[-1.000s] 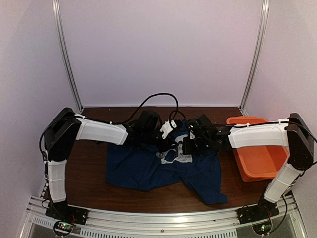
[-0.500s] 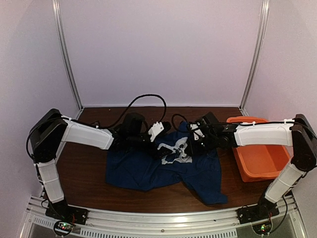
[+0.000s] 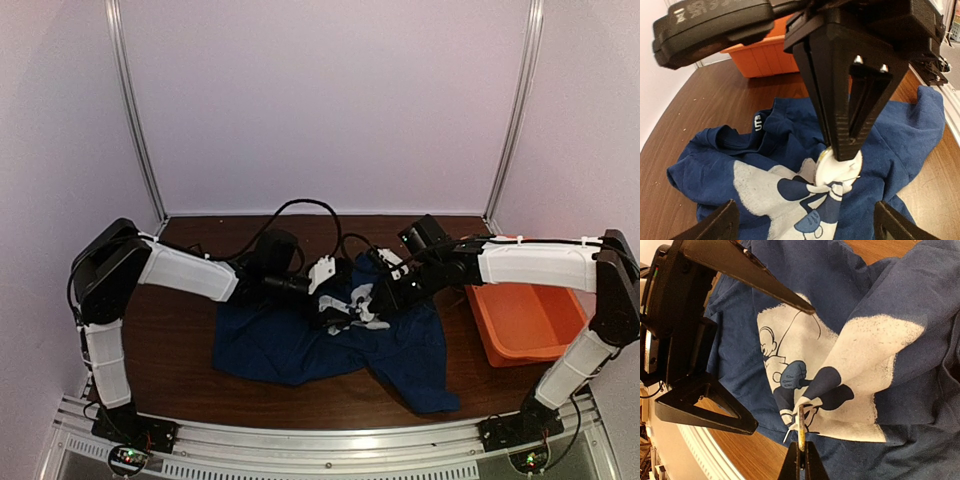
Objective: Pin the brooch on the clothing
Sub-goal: Pass from the right arm to the left
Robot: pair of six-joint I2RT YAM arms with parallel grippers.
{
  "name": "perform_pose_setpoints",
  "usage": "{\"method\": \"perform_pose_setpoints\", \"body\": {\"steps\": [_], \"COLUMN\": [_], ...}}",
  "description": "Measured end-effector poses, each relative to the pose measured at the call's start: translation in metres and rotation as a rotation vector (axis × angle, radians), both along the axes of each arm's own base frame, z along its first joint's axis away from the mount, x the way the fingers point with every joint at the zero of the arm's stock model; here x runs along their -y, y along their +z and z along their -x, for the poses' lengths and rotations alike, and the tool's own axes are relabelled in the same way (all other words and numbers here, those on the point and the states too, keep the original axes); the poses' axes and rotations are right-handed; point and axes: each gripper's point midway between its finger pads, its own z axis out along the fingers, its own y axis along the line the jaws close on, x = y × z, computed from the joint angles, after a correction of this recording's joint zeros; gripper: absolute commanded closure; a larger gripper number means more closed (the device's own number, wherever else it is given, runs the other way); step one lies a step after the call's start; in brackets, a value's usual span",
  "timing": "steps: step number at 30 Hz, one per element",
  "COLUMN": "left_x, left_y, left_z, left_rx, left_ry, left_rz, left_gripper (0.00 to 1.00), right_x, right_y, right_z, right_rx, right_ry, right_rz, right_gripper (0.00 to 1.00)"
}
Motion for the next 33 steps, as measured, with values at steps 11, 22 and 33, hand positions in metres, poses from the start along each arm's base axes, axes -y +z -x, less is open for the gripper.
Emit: {"method": "perform_pose_setpoints", "body": {"steps": [11, 22, 33], "left_x": [0.015, 0.018, 0.02], "left_y": [-0.004, -0.008, -0.016], "left_z": [0.006, 0.014, 0.019], "left_rx": [-0.011, -0.038, -0.088], "left_ry": [-0.123, -0.192, -0.235], "left_rz": [-0.012, -0.023, -0.051], "left_gripper": [0.29, 0.47, 0.69], "right_x": [-0.001, -0.006, -0.009], "right_y": [0.004, 0.008, 0.01], "right_z": [0.006, 0.008, 0.006], "right_rx": [-0.008, -0.003, 0.024], "right_ry": [0.056, 0.086, 0.108], "right_rz": [-0.013, -0.04, -0.051], "right_gripper": [1.0, 1.0, 1.0]}}
